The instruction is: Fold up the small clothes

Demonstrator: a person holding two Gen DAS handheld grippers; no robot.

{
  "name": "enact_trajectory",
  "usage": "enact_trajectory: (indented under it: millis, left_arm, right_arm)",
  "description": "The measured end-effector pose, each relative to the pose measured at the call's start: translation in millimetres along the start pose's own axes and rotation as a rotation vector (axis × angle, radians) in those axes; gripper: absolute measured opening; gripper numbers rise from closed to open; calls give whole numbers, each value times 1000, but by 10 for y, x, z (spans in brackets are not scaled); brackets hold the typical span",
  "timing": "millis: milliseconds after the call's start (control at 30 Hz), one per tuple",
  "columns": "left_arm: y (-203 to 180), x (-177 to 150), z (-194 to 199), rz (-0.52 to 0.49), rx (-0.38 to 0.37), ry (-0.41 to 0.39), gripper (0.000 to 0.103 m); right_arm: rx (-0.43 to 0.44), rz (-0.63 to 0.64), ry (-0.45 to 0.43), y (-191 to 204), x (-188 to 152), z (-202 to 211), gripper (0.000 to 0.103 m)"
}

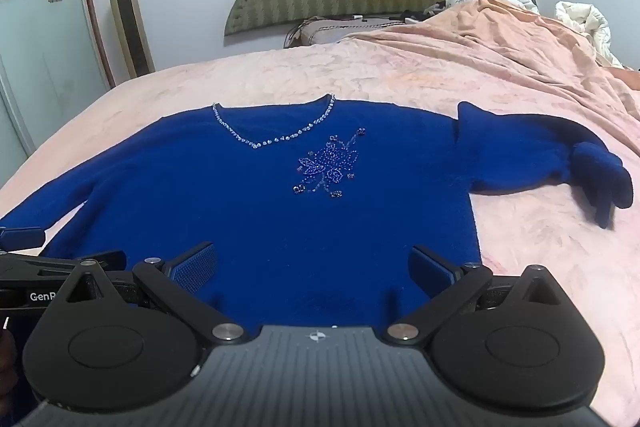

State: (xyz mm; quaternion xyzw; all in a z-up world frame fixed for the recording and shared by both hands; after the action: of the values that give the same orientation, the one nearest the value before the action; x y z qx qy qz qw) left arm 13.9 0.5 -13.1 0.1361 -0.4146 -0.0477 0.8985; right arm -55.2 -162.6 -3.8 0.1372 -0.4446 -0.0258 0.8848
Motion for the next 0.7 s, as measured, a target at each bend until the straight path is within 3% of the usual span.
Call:
enact_trajectory:
  millis: [200,700]
  left_arm:
    - [36,-132,-31,-1,8,-13,102]
    - [-35,-44,-73,-20,35,1,102]
  right_arm:
    - [-2,3,-4,10,-7,-12,103]
    - [-11,36,-10,28,-28,13,103]
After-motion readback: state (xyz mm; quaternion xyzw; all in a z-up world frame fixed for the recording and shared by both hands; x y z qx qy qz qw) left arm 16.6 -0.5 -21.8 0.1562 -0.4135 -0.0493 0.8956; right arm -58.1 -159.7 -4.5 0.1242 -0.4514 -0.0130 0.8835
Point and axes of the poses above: each gripper's, at about its wrist camera, not at the fingertips, and z roughly against the way its jaws point, y to its left, x to its top, the point moved 2 cm from there along -z, roughly the way its jaws point, and after that the axes turned 12 degrees about x, right-handed, at the moved point
